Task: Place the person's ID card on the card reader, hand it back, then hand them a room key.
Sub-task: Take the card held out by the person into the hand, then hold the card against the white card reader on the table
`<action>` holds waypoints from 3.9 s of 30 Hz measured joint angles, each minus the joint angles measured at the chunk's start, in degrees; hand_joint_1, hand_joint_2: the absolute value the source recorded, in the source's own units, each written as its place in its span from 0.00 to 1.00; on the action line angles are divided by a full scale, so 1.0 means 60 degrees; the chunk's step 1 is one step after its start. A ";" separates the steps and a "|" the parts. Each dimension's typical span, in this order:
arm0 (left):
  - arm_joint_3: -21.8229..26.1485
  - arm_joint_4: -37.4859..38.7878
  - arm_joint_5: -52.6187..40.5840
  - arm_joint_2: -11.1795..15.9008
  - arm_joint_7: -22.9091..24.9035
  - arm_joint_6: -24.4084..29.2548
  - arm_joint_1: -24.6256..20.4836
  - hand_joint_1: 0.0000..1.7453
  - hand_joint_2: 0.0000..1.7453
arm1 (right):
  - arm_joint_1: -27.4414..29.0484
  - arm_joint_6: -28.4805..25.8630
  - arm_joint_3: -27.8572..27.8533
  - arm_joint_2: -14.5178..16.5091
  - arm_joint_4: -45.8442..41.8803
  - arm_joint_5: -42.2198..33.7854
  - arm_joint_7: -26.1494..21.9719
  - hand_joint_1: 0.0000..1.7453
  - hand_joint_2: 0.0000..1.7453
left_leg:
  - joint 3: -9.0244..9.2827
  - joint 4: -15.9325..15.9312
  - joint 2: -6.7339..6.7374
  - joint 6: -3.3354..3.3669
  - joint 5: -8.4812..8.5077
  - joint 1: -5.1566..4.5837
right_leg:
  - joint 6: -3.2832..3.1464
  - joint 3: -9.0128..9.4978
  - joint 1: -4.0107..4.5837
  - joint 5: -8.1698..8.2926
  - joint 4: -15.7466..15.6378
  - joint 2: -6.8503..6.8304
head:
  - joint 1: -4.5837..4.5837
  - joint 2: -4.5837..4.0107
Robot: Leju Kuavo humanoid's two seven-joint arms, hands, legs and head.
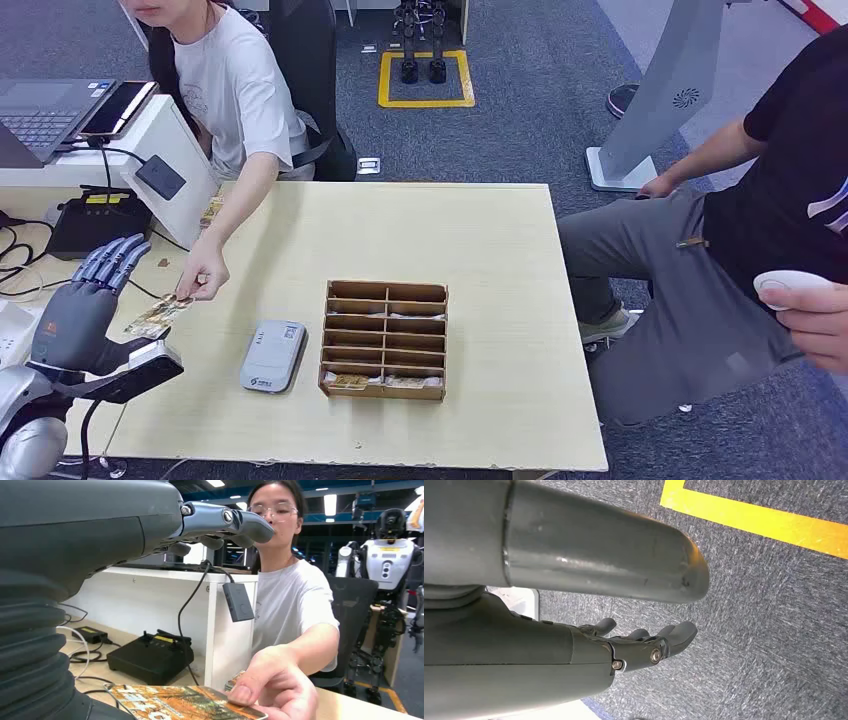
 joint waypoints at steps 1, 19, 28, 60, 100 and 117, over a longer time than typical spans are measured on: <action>0.0000 0.0003 -0.0007 -0.0015 0.0013 0.0002 0.0000 0.00 1.00 | -0.0001 0.0000 0.0008 0.0000 0.0000 -0.0001 0.0004 0.00 0.00 | 0.0000 0.0000 0.0000 0.0000 0.0000 0.0000 | 0.0000 0.0000 0.0000 0.0000 0.0000 0.0000 | 0.0000 0.0001; 0.0002 0.0081 0.0168 -0.0311 0.0221 -0.0118 -0.0040 1.00 1.00 | -0.0010 -0.0099 0.0232 0.0000 0.0000 -0.0041 0.0076 0.00 0.00 | -0.0002 0.0000 0.0000 0.0000 0.0000 0.0000 | 0.0000 -0.0002 0.0000 0.0000 0.0000 0.0000 | 0.0000 0.0000; 0.0077 0.0097 0.1954 -0.0577 -0.0513 -0.0442 -0.0147 1.00 1.00 | -0.0023 -0.0148 0.0363 0.0000 0.0000 -0.0116 -0.0003 0.00 0.00 | -0.0004 0.0000 -0.0001 0.0000 0.0000 0.0000 | 0.0000 -0.0002 0.0000 0.0000 0.0000 0.0000 | 0.0000 0.0000; -0.0666 0.1202 0.4630 -0.2052 0.2939 -0.2902 -0.0606 1.00 1.00 | -0.0005 -0.0310 0.0592 0.0041 0.0000 -0.0579 0.0183 0.00 0.00 | -0.0010 0.0007 0.0002 0.0005 0.0006 -0.0003 | 0.0002 -0.0014 -0.0001 0.0009 0.0000 0.0000 | 0.0001 0.0000; -0.1603 0.3654 -0.1400 -0.3127 0.3607 -0.0138 -0.1557 1.00 1.00 | -0.0080 -0.0251 0.0960 0.0084 0.0000 -0.1639 -0.0088 0.00 0.00 | -0.0023 0.0020 0.0000 0.0013 0.0011 -0.0003 | 0.0012 -0.0016 -0.0001 0.0017 0.0002 -0.0001 | 0.0000 0.0000; -0.1524 0.4020 -0.0775 -0.3317 0.3108 -0.0244 -0.1832 1.00 1.00 | -0.0113 -0.0233 0.0909 0.0089 0.0000 -0.2244 -0.0254 0.00 0.00 | -0.0022 0.0020 -0.0004 0.0023 0.0025 -0.0004 | 0.0011 -0.0016 -0.0002 0.0030 0.0007 -0.0005 | 0.0000 0.0001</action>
